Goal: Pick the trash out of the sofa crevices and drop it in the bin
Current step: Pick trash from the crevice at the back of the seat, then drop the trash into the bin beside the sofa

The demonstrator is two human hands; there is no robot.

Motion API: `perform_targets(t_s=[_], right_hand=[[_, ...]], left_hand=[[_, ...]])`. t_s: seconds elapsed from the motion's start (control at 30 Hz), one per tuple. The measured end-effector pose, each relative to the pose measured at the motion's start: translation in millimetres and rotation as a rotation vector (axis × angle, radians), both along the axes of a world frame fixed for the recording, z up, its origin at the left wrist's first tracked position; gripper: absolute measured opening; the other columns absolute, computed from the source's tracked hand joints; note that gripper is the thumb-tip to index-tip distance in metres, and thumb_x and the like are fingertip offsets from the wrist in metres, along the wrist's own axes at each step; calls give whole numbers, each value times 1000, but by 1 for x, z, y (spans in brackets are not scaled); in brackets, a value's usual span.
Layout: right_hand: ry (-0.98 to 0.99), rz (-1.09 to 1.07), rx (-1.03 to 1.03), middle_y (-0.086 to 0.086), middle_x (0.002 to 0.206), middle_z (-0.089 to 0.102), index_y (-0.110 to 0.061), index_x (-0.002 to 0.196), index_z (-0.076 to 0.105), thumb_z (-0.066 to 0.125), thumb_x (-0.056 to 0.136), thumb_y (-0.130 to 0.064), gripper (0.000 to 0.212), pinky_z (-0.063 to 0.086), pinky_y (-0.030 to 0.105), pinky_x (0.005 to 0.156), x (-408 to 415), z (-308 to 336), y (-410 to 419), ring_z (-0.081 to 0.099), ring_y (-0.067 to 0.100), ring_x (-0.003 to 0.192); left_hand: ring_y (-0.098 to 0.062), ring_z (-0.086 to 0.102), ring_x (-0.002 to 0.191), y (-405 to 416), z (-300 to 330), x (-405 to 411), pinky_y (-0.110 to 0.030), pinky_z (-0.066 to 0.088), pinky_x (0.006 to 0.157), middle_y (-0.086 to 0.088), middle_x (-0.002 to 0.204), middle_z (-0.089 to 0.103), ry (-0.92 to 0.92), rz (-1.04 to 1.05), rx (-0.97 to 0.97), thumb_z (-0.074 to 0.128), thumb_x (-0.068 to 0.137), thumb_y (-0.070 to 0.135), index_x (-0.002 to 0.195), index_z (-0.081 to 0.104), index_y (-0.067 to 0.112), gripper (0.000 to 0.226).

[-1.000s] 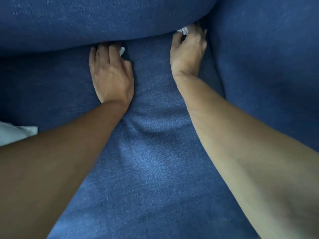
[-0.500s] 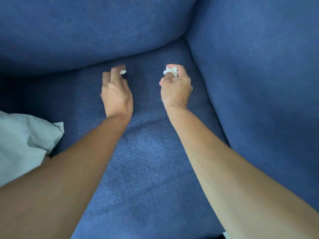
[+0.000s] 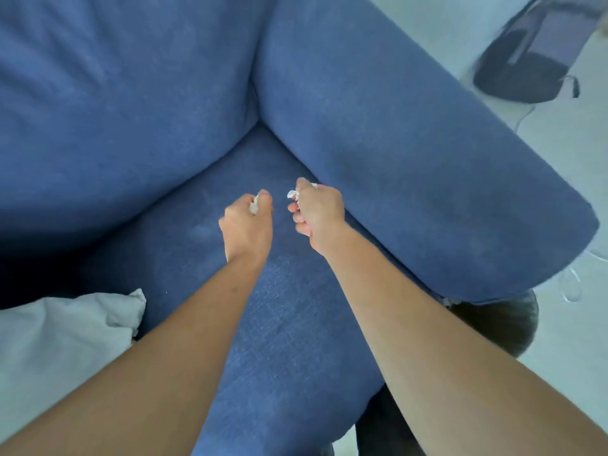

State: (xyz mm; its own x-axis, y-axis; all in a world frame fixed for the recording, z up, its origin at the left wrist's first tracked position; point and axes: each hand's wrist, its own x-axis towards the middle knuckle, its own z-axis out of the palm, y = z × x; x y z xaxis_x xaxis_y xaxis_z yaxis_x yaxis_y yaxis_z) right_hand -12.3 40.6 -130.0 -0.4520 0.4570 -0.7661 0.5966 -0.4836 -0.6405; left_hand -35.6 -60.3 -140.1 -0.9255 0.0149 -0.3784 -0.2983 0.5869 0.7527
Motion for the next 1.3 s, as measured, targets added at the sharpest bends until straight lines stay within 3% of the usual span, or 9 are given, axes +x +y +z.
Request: perform_targets(t_s=[0.07,0.3,0.47,0.63,0.77,0.9,1.07,1.2,1.3], right_hand=[[43,-40,18,4,58,57,-11,64,56,46,85,-15,24,23,15,32,17,26,21,31,13,34],[224,-252,90,3,59,53,-9,73,60,43,88,-9,23,23,15,33,86,108,112,35,12,40],[231,-473,125,4,57,50,-12,64,51,43,86,-10,23,22,15,32,156,130,184,33,11,36],[146,-687,129,6,58,48,-11,64,49,43,86,-9,23,20,15,35,237,115,242,32,13,38],[-9,-789,88,5,62,53,-9,68,54,42,86,-10,21,25,17,36,313,73,270,37,12,41],[-166,-810,21,7,65,56,-10,70,56,43,88,-13,23,26,21,38,366,12,279,38,14,44],[-316,-752,-54,8,72,63,-14,72,56,47,94,-24,26,33,24,42,402,-72,281,42,14,48],[-378,-656,-91,8,90,63,-10,104,62,47,95,-35,30,44,26,54,412,-129,282,50,17,62],[-395,-625,-108,7,103,63,-11,116,59,46,96,-40,37,57,30,77,413,-156,284,60,20,83]], left_hand=[[-10,49,49,23,23,9,-22,39,44,-1,57,59,33,-81,31,44,95,38,67,62,9,44],[-10,51,58,133,97,54,-24,37,51,12,62,61,159,-284,142,43,94,30,61,57,17,38],[-13,46,51,216,121,108,-26,36,49,11,50,52,98,-440,244,45,92,28,59,57,21,36],[-18,55,60,289,120,182,-31,42,55,0,60,61,119,-609,305,43,93,27,60,57,23,36],[-18,60,72,326,89,255,-30,44,63,7,61,61,60,-760,268,41,97,28,67,60,22,36],[-25,64,84,336,29,301,-37,49,75,-6,76,69,12,-846,127,39,100,29,83,64,10,35],[-30,62,96,338,-57,332,-44,51,89,-14,95,72,-17,-971,-99,38,101,35,99,65,11,36],[-34,61,102,343,-114,344,-48,55,87,-17,112,66,-117,-954,-197,39,102,33,115,59,5,37],[-34,61,105,346,-145,346,-48,56,87,-17,120,61,-270,-879,-239,40,102,36,124,52,5,40]])
